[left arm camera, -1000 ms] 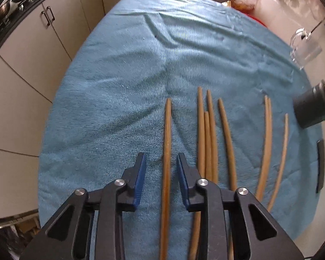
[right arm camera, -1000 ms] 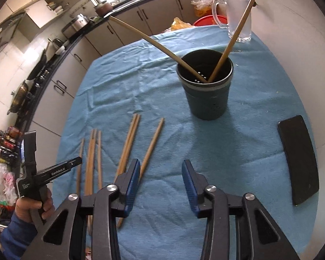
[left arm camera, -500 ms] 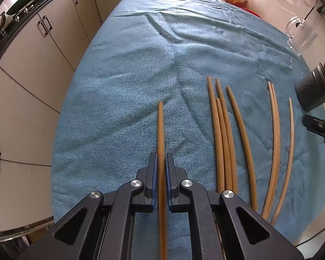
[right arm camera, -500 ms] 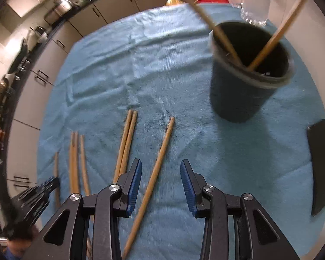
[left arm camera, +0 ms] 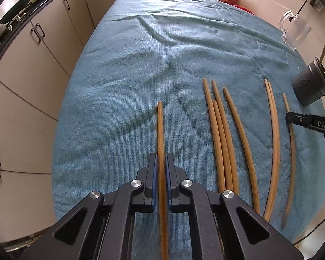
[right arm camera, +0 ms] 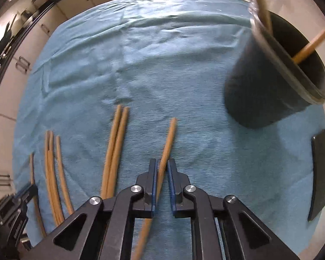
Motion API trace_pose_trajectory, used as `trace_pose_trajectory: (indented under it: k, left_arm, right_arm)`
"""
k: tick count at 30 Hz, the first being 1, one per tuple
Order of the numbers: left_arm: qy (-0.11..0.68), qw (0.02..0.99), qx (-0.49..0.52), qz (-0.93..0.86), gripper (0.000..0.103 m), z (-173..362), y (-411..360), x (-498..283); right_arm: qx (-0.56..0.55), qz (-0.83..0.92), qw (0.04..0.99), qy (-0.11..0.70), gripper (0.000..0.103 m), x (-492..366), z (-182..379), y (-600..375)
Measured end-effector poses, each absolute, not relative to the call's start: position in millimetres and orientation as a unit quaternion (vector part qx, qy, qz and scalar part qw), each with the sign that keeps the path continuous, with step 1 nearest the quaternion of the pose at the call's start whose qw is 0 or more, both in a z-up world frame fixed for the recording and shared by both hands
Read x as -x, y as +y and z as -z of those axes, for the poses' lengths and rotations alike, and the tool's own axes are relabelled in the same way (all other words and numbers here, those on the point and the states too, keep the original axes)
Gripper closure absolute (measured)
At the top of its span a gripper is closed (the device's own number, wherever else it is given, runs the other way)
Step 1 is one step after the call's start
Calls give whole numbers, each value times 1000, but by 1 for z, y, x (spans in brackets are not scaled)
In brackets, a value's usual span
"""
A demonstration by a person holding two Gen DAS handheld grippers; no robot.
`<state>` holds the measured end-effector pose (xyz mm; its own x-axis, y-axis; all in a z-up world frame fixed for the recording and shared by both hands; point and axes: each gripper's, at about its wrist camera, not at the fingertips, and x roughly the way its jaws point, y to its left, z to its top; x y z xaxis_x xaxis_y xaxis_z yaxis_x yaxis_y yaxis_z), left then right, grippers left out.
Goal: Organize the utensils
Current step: 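Lift the held chopsticks upright with both tools and carry them over the cup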
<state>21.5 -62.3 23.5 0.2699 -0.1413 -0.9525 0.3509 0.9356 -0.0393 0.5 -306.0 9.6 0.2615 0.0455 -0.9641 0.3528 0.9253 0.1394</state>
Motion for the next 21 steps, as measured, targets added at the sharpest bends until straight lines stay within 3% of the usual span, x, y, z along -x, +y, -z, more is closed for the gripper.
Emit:
trace_pose_trajectory:
  k: [5, 13, 21]
  left_arm:
    - [576, 795, -62, 177, 97, -33, -53, -21]
    - [523, 827, -36, 205, 97, -86, -43, -8]
    - [490, 847, -14, 207, 97, -122, -41, 6]
  right_arm:
    - [-196, 88, 795, 567, 96, 16, -26, -307]
    - [-219, 76, 857, 461, 96, 69, -102, -309]
    - [-177, 59, 904, 384, 96, 104, -152, -304]
